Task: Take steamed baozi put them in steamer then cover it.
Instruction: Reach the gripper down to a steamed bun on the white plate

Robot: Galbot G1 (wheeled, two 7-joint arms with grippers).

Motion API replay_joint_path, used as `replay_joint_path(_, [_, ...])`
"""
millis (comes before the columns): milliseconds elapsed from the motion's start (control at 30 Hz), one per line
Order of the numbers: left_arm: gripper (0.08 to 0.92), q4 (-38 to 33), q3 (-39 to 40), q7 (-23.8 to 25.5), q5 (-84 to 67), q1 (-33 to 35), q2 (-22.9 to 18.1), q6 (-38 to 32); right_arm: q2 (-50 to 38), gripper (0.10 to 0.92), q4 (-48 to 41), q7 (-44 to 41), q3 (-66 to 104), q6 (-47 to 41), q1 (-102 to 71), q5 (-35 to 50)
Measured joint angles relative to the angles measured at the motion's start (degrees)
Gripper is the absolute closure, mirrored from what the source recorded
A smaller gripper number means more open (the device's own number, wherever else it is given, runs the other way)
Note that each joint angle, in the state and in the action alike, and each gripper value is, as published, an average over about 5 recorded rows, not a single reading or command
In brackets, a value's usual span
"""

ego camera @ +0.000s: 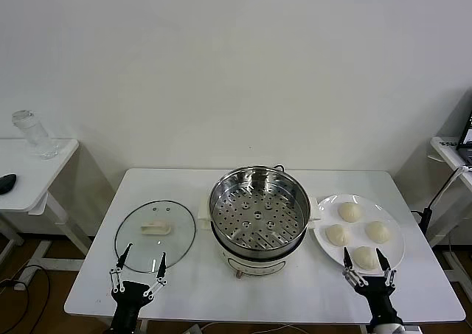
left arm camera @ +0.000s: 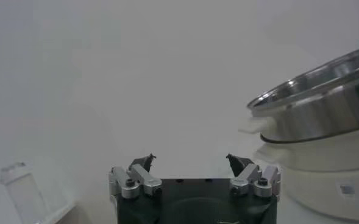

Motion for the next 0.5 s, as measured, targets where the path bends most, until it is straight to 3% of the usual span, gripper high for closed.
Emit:
replay_joint_path(233, [0.177, -0.87, 0.37, 0.05, 0.31, 0.33, -0.09, -0.79, -3.24, 0.203, -5.06, 0.99, -2.86, -5.13, 12.19, 4.04])
replay_joint_path(500, [0.177, -1.4, 0.35, 0.46, 0.46, 0.49, -0.16, -1.58, -7.47, 0.203, -16.76, -2.54, -11.11, -10.26, 31.78, 9.97])
